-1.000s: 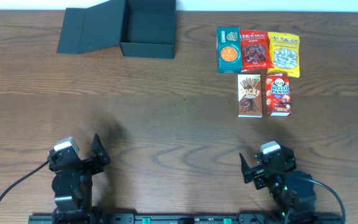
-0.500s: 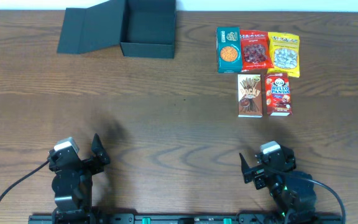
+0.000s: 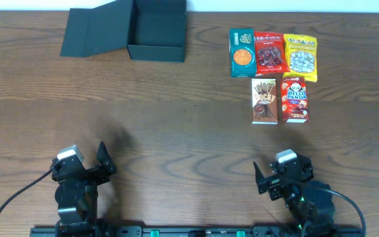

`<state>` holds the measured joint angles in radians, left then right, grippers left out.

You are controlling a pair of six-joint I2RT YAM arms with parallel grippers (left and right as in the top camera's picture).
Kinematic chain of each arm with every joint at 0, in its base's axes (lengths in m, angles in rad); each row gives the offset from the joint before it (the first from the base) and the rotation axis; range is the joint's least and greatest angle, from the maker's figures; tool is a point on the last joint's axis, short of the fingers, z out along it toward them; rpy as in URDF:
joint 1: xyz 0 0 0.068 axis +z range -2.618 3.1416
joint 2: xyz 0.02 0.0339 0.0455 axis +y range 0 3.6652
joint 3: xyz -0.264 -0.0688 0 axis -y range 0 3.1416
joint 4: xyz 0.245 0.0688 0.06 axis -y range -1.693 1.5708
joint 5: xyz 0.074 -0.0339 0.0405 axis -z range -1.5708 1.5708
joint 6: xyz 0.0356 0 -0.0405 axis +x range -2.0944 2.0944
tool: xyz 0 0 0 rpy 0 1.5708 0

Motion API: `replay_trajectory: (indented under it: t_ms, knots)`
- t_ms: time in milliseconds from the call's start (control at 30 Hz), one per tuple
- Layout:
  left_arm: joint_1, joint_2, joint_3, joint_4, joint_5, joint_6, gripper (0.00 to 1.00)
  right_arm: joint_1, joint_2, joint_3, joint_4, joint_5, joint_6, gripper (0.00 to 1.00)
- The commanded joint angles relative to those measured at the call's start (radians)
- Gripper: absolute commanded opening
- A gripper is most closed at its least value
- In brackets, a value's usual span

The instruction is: Pack container

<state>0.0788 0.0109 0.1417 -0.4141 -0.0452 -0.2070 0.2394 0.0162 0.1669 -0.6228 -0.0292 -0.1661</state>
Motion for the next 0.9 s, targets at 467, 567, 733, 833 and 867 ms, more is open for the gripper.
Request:
replay_trajectory:
  t_ms: [467, 567, 733, 833, 867]
  knots:
    - [0.006, -0.006, -0.021, 0.0, -0.014, -0.006, 0.95, -0.009, -0.011, -0.013, -0.002, 0.002, -0.007, 0.99]
    - [0.006, -0.006, -0.021, 0.0, -0.014, -0.006, 0.95, -0.009, -0.011, -0.013, -0.002, 0.002, -0.007, 0.99]
    - [0.006, -0.005, -0.021, 0.0, -0.014, -0.006, 0.95, -0.009, -0.011, -0.013, -0.002, 0.002, -0.007, 0.99]
    - [0.006, -0.005, -0.021, 0.0, -0.014, -0.006, 0.95, -0.009, -0.011, -0.013, 0.018, 0.005, -0.008, 0.99]
    - [0.006, -0.006, -0.021, 0.0, -0.014, -0.006, 0.95, -0.009, -0.011, -0.013, 0.065, -0.013, -0.006, 0.99]
